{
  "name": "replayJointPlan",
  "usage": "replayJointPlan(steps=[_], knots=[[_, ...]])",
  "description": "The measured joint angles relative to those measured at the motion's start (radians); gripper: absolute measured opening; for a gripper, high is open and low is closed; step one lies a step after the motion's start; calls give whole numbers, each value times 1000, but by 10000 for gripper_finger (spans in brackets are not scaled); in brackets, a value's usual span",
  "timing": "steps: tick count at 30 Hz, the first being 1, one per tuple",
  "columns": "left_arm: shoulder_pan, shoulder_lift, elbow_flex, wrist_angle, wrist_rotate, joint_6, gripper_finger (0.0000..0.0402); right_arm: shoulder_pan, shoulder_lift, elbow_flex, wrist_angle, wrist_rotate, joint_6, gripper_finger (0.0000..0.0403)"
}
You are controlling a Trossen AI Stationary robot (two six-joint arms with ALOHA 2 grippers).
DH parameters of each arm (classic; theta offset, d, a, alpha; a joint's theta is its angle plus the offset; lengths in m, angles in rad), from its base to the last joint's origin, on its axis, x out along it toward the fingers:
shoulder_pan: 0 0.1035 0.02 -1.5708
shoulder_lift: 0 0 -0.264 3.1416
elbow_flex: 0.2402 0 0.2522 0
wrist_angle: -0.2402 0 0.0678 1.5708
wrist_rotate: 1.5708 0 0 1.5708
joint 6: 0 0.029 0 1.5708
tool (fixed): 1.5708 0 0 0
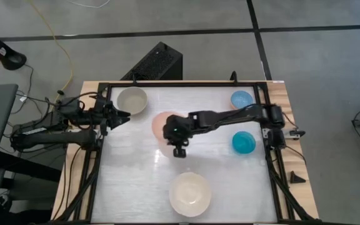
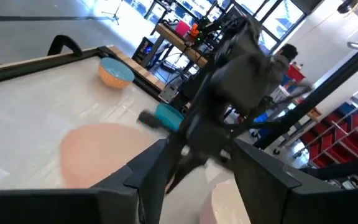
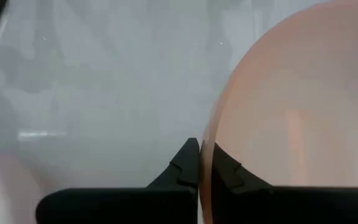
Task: Nest bowls inside each other
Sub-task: Stack the orange bowl on top of the white bowl
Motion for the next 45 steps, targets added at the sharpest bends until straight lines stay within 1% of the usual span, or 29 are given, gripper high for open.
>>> replayJointPlan(steps=[4,8,10,12,15,16,18,20,25,27,29,34,40,45], knots=[[-1,0,0,-1,4,13,164,42,-124,-72,8,0,83,29],[-2,0,0,-3,15,39,164,143,-248,-166,59,0,228,29],[-2,0,0,-4,16,56,164,209,-302,-221,149,-10,309,29],[-2,0,0,-4,16,73,164,275,-343,-272,276,-49,409,29],[-2,0,0,-4,6,90,164,355,-365,-335,489,-109,573,29],[-2,0,0,-4,1,95,164,381,-361,-347,541,-111,627,29],[-2,0,0,-4,-4,97,164,419,-340,-347,555,-110,705,29],[-2,0,0,-4,-6,98,164,449,-307,-325,510,-103,743,29],[-2,0,0,-4,-6,97,164,497,-187,-205,299,-80,741,29],[-2,0,0,-4,1,97,164,507,-134,-150,205,-79,721,29],[-2,0,0,-5,11,97,164,511,-84,-102,151,-69,691,29],[-2,0,0,-15,33,96,164,474,-17,-31,98,-84,634,29],[-2,0,0,-23,74,95,164,395,27,-30,36,-95,549,29],[-2,0,0,-23,81,95,164,316,47,-29,4,-103,474,29]])
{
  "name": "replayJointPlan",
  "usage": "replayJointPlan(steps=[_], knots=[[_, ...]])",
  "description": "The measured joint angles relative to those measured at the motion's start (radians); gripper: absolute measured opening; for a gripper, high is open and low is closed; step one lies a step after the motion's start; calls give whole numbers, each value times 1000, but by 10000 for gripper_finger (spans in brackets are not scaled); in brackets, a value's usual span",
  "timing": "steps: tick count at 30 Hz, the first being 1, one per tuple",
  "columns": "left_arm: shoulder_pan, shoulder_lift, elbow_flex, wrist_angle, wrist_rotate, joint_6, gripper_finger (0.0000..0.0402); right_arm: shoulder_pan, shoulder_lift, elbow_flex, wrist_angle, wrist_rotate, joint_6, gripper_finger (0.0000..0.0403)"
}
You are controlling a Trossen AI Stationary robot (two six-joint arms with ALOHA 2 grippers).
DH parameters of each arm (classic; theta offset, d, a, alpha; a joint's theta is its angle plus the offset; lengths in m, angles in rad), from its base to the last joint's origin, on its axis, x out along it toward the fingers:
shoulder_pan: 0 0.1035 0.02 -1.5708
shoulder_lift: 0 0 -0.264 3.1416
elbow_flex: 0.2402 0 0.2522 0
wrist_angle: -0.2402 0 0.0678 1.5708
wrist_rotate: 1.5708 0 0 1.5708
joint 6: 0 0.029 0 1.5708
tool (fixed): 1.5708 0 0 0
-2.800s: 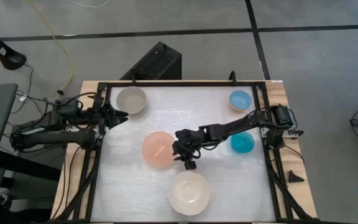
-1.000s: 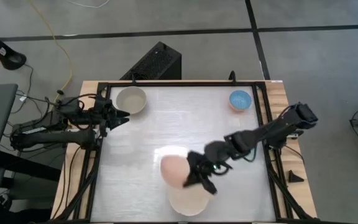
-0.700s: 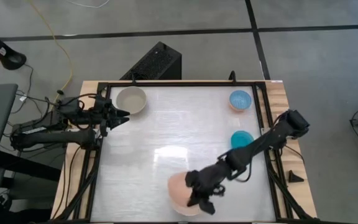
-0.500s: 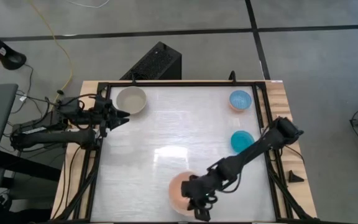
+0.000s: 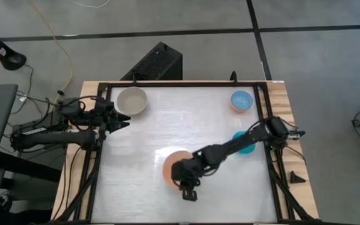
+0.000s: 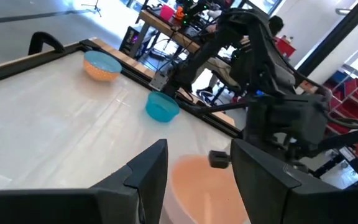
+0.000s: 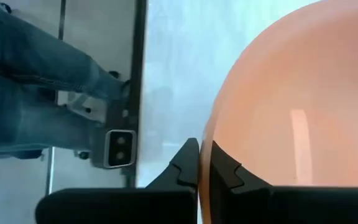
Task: Nest bowls inside each other
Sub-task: Stack the orange bowl on top of the white bowl
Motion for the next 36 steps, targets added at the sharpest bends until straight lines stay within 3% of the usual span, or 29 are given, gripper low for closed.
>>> replayJointPlan(steps=[3,7,14,22,28,36], knots=[[0,0,0,0,20,-2,164,-47,1,0,-21,21,-24,29],[0,0,0,0,34,-10,164,-88,-3,1,-36,129,-48,30],[0,0,0,1,45,-15,164,-70,-2,52,-132,338,-82,30],[0,0,0,1,24,-2,164,-41,-2,52,-161,465,-32,30],[0,0,0,1,16,-1,164,-48,-2,52,-176,425,-34,48],[0,0,0,3,15,-3,164,-48,-2,52,-162,420,-47,144]])
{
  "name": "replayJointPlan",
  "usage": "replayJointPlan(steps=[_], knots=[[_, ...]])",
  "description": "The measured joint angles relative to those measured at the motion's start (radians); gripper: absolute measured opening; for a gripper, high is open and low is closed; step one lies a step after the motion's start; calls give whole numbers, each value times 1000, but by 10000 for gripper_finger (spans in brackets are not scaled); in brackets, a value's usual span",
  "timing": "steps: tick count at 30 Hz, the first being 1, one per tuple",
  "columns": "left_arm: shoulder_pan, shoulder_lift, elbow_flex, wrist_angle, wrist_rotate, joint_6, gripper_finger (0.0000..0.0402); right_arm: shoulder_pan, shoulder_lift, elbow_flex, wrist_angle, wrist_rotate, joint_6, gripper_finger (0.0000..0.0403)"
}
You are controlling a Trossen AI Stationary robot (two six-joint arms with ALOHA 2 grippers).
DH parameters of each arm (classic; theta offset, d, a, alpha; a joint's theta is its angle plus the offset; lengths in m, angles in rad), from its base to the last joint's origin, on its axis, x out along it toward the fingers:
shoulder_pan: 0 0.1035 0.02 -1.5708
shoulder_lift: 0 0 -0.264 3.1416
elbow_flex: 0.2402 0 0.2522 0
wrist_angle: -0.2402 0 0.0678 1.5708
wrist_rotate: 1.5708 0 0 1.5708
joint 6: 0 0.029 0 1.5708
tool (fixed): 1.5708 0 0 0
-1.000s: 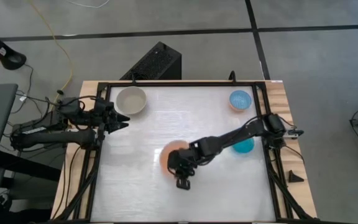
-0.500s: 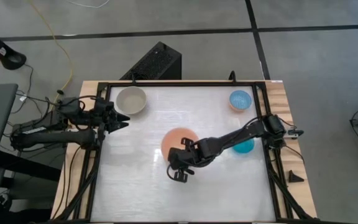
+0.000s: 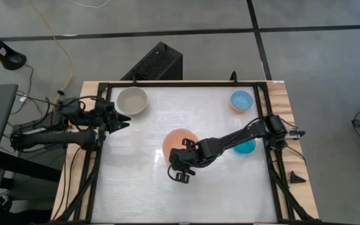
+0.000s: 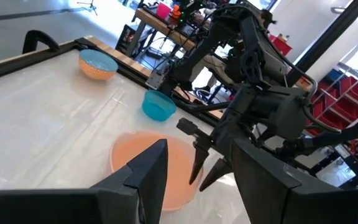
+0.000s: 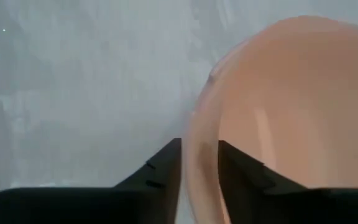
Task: Nest bowls inside each other
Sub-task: Stack the orange bowl on top of the white bowl
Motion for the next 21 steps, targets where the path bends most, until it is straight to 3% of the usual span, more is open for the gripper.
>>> replayJointPlan(steps=[6,12,16,21], knots=[[0,0,0,1,0,-12,164,-4,-3,0,35,0,17,215],[0,0,0,-4,2,-14,164,9,-40,0,167,46,63,223],[0,0,0,-9,2,-12,164,24,-61,-7,137,128,162,189],[0,0,0,-24,1,-5,164,22,-59,-13,47,129,237,73]])
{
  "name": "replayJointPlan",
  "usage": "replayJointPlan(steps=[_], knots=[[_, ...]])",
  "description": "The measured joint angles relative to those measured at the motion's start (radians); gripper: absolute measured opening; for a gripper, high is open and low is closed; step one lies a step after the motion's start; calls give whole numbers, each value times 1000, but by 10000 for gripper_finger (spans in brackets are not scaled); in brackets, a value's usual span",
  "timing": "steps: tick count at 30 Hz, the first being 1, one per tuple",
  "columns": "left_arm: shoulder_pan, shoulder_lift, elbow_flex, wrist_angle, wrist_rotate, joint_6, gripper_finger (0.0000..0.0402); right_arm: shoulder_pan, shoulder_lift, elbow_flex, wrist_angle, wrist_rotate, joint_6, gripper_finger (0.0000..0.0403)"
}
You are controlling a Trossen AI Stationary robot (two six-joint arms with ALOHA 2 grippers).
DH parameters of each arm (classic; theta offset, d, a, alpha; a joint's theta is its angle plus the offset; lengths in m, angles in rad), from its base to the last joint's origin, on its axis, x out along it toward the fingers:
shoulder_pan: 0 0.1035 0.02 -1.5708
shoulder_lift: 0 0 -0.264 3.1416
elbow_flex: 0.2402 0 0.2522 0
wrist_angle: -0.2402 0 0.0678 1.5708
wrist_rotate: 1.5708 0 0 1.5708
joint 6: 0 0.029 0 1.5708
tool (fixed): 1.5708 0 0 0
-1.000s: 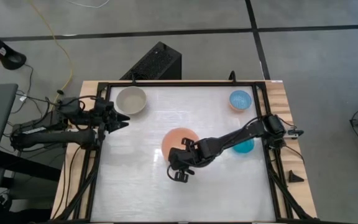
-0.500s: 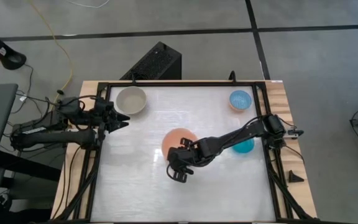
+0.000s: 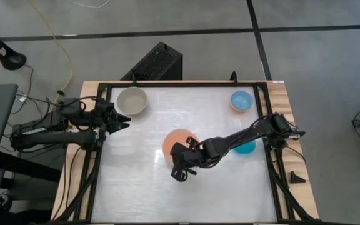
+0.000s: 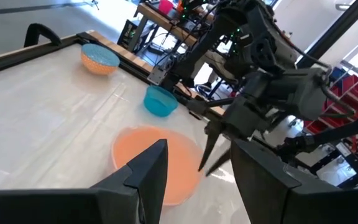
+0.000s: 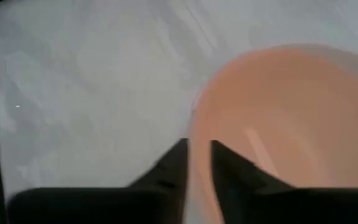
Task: Nest bowls inside each other
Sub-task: Stack the orange bowl on top of the white bowl, then stack the gray bowl on top of the orange bowl
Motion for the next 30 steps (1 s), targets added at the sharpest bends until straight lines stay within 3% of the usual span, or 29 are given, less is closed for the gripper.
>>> replayJointPlan(steps=[3,8,12,26,30], knots=[[0,0,0,-2,0,9,164,-1,-1,0,-11,5,6,18],[0,0,0,-3,-1,9,164,5,-1,1,-64,26,63,37],[0,0,0,-2,-1,9,164,17,-1,1,-79,30,63,18],[0,0,0,-1,-20,15,164,37,50,1,-130,26,98,21],[0,0,0,-1,-21,13,164,30,43,1,-150,78,106,37]])
